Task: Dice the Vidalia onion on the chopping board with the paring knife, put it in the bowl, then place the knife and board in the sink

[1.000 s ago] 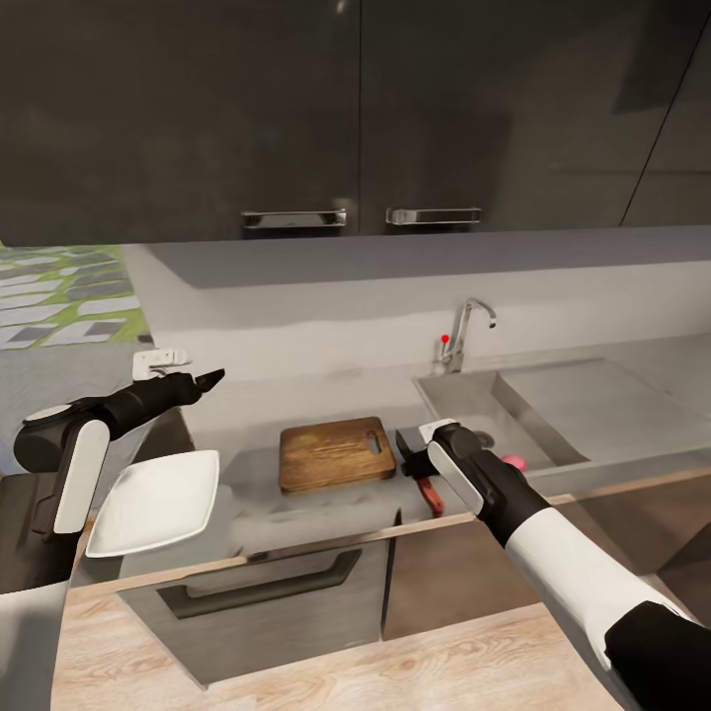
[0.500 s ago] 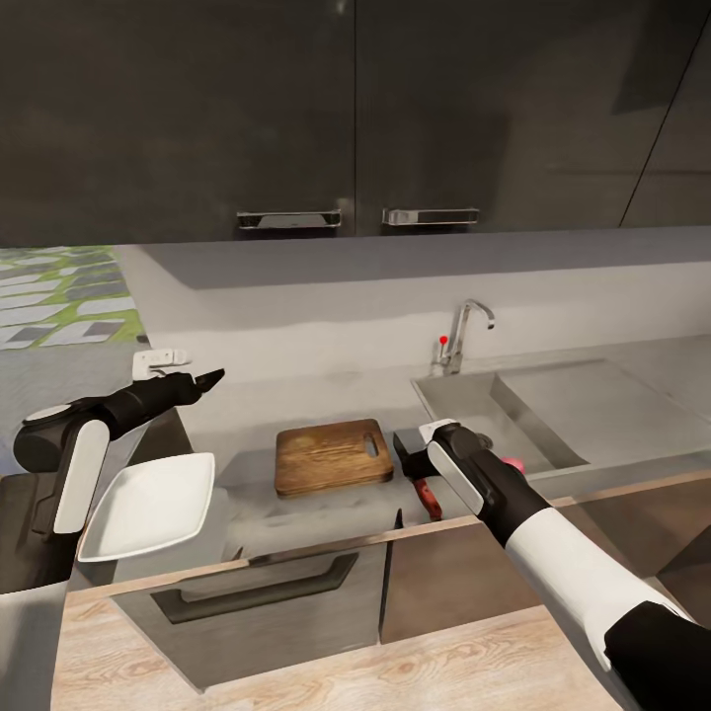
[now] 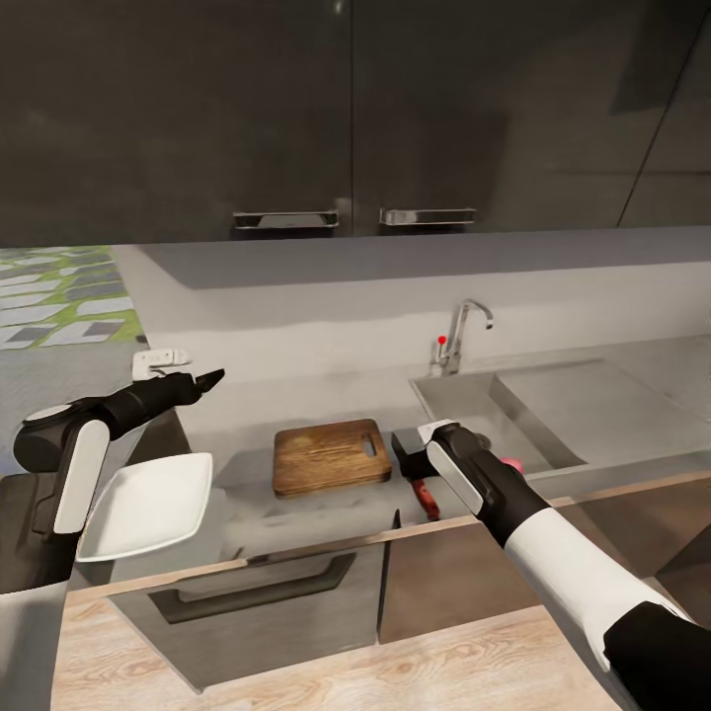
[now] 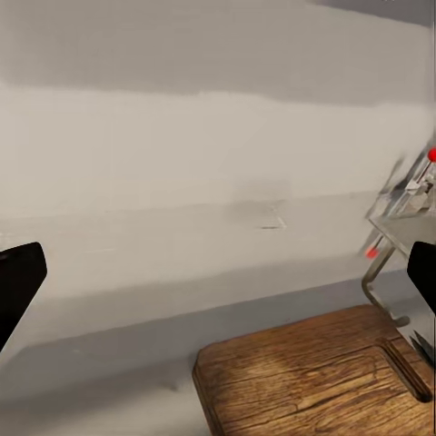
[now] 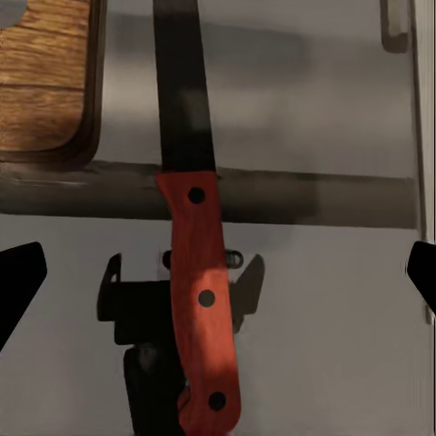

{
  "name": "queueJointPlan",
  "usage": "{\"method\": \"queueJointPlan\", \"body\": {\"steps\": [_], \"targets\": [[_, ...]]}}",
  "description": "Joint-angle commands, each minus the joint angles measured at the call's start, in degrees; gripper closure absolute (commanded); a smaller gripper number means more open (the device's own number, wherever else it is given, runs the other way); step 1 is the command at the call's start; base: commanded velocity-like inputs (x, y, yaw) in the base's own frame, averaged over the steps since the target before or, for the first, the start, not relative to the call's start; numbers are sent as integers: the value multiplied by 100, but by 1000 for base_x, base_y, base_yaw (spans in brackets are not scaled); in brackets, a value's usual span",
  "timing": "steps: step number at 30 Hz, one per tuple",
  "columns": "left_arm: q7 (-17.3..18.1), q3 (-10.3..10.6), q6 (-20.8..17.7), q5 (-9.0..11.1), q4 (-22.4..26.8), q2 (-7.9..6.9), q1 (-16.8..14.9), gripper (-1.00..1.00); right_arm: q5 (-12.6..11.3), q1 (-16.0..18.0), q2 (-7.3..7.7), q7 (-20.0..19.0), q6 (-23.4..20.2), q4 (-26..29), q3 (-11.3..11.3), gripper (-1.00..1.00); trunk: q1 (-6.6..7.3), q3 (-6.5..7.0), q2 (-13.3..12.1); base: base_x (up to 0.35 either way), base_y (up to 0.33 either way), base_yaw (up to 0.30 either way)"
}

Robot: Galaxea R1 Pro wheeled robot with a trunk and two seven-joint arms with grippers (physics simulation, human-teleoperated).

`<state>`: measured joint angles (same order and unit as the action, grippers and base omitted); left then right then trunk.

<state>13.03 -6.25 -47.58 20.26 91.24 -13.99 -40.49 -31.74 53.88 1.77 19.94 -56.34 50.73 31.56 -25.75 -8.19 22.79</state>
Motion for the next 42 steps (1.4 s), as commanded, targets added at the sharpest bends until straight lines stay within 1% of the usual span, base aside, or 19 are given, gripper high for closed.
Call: {"method": "queueJointPlan", "body": {"steps": [1,3,5,9,12,16,25,29,42], "targets": [[33,-8,-33,-13,3,1,-8,-100,-79,8,0,55,-10,7,26,-100,-4,-13,13,0,-150,0],[33,-8,-33,-13,3,1,-8,-100,-128,8,-14,55,-9,7,26,-100,-4,-13,13,0,-186,0],[33,-8,-33,-13,2,-1,-8,-100,-238,8,-40,54,-13,7,26,-100,-4,-13,13,0,-221,0],[33,-14,-33,-13,0,-2,-7,-100,-527,8,-89,54,-17,2,26,-100,-4,-13,13,0,-109,0],[33,-15,-33,-13,-1,-4,-6,-100,-653,8,-105,54,-22,-10,26,-100,-4,-13,13,0,-39,0],[33,-16,-33,-13,3,-2,-7,-100,-734,8,-114,54,-26,-32,26,-100,-4,-13,13,0,-12,0],[33,-16,-33,-13,6,-1,-7,-100,-745,8,-119,54,-26,-45,34,-100,-4,-13,13,0,-1,0],[33,-16,-33,-13,5,1,-9,-100,-746,5,-151,54,-26,-46,34,-100,-4,-13,13,0,0,0],[33,-16,-33,-13,2,1,-8,-100,-754,0,-153,61,-26,-46,43,-100,-4,-13,13,0,0,0]]}}
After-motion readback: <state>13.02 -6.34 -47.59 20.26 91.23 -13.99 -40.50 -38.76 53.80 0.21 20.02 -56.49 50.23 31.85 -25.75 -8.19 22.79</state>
